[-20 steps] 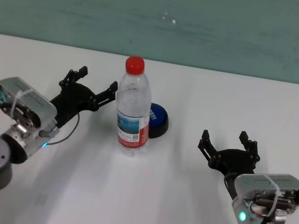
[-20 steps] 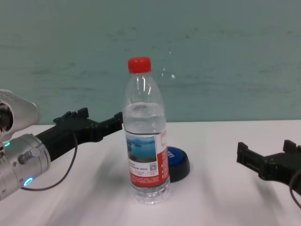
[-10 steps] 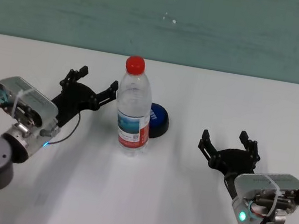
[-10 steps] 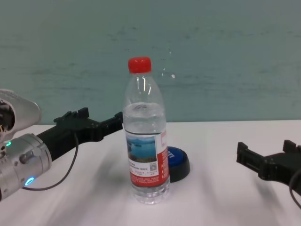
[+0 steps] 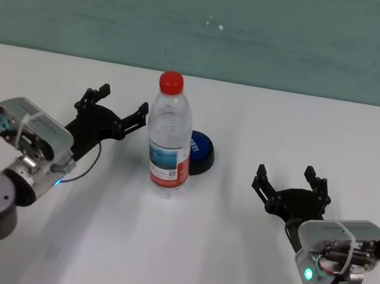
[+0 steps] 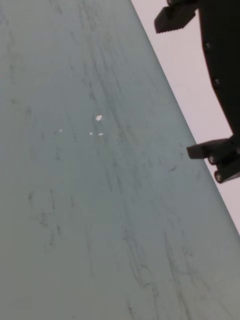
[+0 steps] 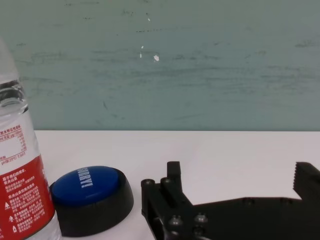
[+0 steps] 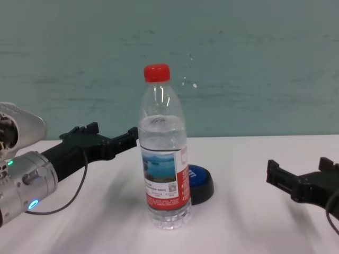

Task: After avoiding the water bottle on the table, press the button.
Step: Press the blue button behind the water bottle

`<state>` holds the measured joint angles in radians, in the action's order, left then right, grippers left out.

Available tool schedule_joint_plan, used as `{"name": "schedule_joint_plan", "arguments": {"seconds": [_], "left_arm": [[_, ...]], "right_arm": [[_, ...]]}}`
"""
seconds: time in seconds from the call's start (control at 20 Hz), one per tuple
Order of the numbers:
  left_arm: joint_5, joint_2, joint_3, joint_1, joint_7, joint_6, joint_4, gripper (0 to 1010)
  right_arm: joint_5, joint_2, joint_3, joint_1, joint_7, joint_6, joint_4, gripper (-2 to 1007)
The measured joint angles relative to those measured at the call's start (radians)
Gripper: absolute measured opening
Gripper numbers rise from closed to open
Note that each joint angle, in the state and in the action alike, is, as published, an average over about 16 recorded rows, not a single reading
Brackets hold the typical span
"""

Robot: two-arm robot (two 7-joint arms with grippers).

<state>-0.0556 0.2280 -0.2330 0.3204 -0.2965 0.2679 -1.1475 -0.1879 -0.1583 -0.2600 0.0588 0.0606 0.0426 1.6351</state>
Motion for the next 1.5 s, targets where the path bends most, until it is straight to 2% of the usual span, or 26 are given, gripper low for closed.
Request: {"name": "schedule_joint_plan", "arguments": {"seconds": [0.4,0.75,1.05,1.5], "left_arm": [[-0.005,0.004,0.017,0.003,0.003,-0.003,0.010,1010],[-0.021,0.017,0.040,-0.012,0.000,-0.011,-0.005,1010],[-0.042,0.035,0.061,-0.046,-0.007,-0.019,-0.047,1010],[-0.084,0.066,0.095,-0.122,-0.024,-0.033,-0.139,1010]], "right_arm": [[0.000,0.000,0.000,0.000,0.000,0.000,0.000,1004],[0.000,0.000,0.000,0.000,0.000,0.000,0.000,1004],[0.000,0.000,0.000,0.000,0.000,0.000,0.000,1004],[0.000,0.000,0.000,0.000,0.000,0.000,0.000,1004]]}}
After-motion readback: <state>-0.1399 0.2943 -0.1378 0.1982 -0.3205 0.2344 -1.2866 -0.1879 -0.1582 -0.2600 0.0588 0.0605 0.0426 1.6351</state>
